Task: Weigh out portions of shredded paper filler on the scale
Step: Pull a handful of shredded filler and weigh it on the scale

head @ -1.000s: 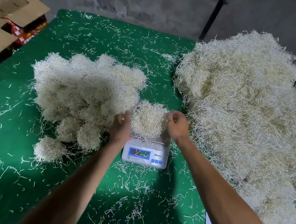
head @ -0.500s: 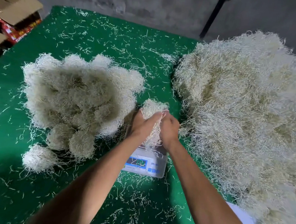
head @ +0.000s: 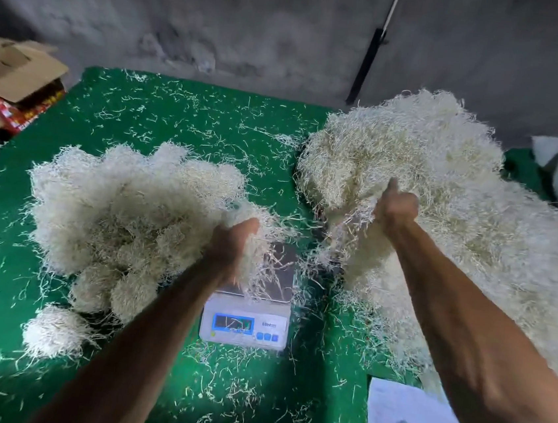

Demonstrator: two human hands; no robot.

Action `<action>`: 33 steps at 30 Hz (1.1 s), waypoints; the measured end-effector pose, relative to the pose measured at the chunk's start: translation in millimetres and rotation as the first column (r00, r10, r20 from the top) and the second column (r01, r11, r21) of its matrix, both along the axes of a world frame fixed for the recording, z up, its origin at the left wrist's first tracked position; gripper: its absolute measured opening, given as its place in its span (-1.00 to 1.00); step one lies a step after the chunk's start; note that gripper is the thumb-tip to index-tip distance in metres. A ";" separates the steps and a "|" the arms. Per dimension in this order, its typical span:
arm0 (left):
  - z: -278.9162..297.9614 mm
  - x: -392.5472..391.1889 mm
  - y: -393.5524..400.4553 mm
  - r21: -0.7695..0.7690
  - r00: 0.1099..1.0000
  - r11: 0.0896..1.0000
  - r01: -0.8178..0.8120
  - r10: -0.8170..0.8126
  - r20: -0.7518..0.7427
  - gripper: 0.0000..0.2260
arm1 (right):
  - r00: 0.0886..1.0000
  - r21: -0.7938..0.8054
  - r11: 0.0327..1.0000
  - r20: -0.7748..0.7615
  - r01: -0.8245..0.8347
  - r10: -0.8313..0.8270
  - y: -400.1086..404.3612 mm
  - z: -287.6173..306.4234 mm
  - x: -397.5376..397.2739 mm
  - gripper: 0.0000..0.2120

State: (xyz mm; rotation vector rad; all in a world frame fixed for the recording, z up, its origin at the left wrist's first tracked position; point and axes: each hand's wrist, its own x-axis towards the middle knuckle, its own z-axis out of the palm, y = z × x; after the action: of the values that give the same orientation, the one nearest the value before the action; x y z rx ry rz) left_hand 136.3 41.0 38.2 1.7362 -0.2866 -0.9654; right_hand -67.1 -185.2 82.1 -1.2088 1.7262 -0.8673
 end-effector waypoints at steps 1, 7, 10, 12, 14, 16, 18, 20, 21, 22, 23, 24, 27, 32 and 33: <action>-1.4 3.0 -1.6 -0.012 0.999 0.999 -0.038 0.037 -0.039 -0.34 | 1.000 -0.050 0.998 0.014 0.024 -0.023 -4.3 9.8 -3.6 -0.35; -3.0 -11.0 -17.4 0.066 0.997 0.997 -0.050 0.053 -0.049 -0.20 | 0.998 -0.258 0.966 0.052 -0.013 0.027 -0.5 34.3 -27.6 -0.44; -6.8 -15.1 -19.3 0.045 0.995 0.998 0.037 -0.032 -0.093 -0.46 | 0.841 -0.225 0.933 -0.526 -0.281 0.127 7.5 36.9 -39.9 -0.45; -4.2 -17.8 -13.5 0.051 0.992 0.993 0.110 -0.106 -0.071 -0.64 | 0.552 -0.148 0.929 -0.831 -0.340 0.070 19.7 38.3 -39.4 -0.49; -10.6 -17.2 -4.9 -0.082 0.988 0.987 0.137 -0.142 -0.056 -0.59 | 0.512 -0.254 0.872 -0.859 -0.419 -0.004 41.0 42.1 -23.5 -0.56; -16.0 -18.3 -3.5 -0.141 0.980 0.972 0.190 -0.180 0.082 -0.36 | 0.668 -0.303 0.730 -0.692 -0.612 0.273 70.8 38.9 1.5 -0.63; -16.9 -17.0 -1.2 -0.123 0.997 0.991 0.057 -0.063 -0.048 -0.38 | 0.540 -0.047 0.577 -0.420 -0.816 0.729 108.1 24.8 28.6 -0.54; -19.0 -11.4 -4.3 -0.149 0.985 0.988 -0.028 0.002 -0.171 -0.38 | 0.397 0.179 0.438 -0.225 -0.881 0.890 138.4 2.5 48.9 -0.34; -20.2 -9.3 -1.1 -0.144 0.972 0.988 0.052 -0.083 -0.218 -0.36 | 0.429 0.191 0.453 -0.157 -0.871 0.890 145.6 -12.7 55.0 -0.29; -24.9 -3.3 4.6 -0.094 0.966 0.989 0.114 -0.132 -0.220 -0.34 | 0.517 0.156 0.523 -0.077 -0.838 0.852 148.0 -27.1 59.5 -0.30; -33.0 3.6 12.0 -0.099 0.968 0.988 0.115 -0.134 -0.214 -0.37 | 0.627 0.117 0.620 0.031 -0.776 0.778 148.4 -38.1 62.2 -0.35; -34.1 7.8 16.5 -0.027 0.987 0.997 0.068 -0.071 -0.143 -0.49 | 0.717 0.100 0.711 0.132 -0.696 0.684 146.4 -47.3 63.4 -0.39; -44.4 20.9 27.9 0.209 0.998 0.977 -0.051 0.057 -0.023 -0.47 | 0.833 0.120 0.827 0.151 -0.550 0.532 138.9 -71.4 66.2 -0.46; -61.2 23.4 40.8 0.191 0.980 0.980 -0.059 0.021 0.198 -0.20 | 0.782 0.110 0.797 -0.156 -0.594 0.604 146.4 -104.9 65.5 -0.51; -60.8 23.8 42.9 0.193 0.976 0.980 -0.056 0.013 0.217 -0.20 | 0.759 0.093 0.784 -0.202 -0.614 0.618 145.6 -108.7 63.1 -0.54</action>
State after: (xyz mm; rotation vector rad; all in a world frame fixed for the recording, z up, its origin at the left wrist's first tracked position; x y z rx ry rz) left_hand 160.1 83.8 -22.5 2.0276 -0.3060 -0.8023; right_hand -4.0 -39.6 -26.7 -1.7736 1.3380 -0.3140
